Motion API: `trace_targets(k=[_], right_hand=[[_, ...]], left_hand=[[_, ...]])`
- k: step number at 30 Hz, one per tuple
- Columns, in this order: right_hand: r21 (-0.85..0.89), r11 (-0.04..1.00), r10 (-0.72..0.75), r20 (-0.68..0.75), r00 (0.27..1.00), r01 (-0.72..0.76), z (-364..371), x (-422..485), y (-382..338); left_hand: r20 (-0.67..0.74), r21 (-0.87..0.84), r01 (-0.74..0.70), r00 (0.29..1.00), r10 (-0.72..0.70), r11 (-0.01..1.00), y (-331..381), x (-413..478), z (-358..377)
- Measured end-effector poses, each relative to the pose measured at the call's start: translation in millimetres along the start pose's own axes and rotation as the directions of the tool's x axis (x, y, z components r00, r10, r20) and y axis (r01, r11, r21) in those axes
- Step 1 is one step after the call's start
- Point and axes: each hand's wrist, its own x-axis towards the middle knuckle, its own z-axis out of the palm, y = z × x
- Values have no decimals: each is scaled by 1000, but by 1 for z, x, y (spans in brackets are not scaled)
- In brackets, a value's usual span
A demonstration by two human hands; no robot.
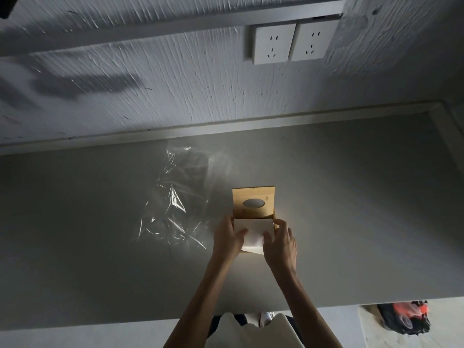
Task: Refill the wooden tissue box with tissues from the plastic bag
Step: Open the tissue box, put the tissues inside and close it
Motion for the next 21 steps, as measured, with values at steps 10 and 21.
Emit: trace_targets(k=[10, 21], right_hand=[[135, 985, -105, -39, 994, 109, -2, 9, 10], [-112, 989, -96, -31, 995, 92, -2, 5, 20]], left_hand=[[-60, -98, 21, 998, -27, 995, 2, 4, 2], [-115, 266, -100, 984, 135, 959, -12, 2, 15]])
